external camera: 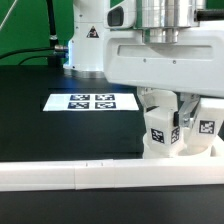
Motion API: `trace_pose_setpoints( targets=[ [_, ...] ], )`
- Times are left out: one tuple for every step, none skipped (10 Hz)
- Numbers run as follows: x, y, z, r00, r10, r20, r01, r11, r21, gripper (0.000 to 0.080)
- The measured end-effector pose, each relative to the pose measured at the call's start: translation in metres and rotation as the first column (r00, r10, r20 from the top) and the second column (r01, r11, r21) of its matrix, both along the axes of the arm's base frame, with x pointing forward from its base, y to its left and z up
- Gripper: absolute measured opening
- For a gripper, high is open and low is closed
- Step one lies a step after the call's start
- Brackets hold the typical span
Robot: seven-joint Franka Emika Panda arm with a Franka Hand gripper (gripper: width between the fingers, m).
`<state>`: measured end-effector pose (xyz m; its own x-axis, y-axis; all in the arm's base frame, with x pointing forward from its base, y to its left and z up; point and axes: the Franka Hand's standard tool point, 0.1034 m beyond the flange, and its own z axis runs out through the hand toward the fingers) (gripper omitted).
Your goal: Assemble stool
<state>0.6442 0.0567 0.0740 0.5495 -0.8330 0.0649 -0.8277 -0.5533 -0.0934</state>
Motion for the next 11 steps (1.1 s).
trace_pose_setpoints(
  targets=[
    [-0.001,-0.003,0.0,0.999,-0.046,-0.005,0.046,0.999,0.006,0.0343],
    [-0.003,-0.005,0.0,0.995,-0.099,-0.008,0.099,0.995,0.014,0.0343],
    [-0.003,-0.006,0.0,0.994,-0.105,-0.003,0.105,0.994,0.016,0.0343],
    [-0.003,-0.006,0.0,0.995,-0.103,-0.003,0.103,0.995,0.016,0.0344],
    [-0.004,-0.006,-0.001,0.995,-0.102,-0.004,0.102,0.995,0.015,0.0344],
    [-0.003,-0.005,0.001,0.995,-0.1,-0.001,0.1,0.995,0.016,0.0557],
    [-0.001,-0.007,0.013,0.997,-0.073,0.017,0.072,0.997,0.034,0.0557],
    [-0.002,-0.014,0.031,0.998,-0.052,0.037,0.05,0.997,0.059,0.063],
    [0.0,-0.028,0.052,0.998,-0.026,0.061,0.021,0.997,0.075,0.0644],
    [0.002,-0.043,0.069,0.998,-0.014,0.069,0.008,0.996,0.085,0.0644],
    [0.004,-0.052,0.076,0.997,-0.021,0.073,0.015,0.996,0.088,0.0649]
  ],
)
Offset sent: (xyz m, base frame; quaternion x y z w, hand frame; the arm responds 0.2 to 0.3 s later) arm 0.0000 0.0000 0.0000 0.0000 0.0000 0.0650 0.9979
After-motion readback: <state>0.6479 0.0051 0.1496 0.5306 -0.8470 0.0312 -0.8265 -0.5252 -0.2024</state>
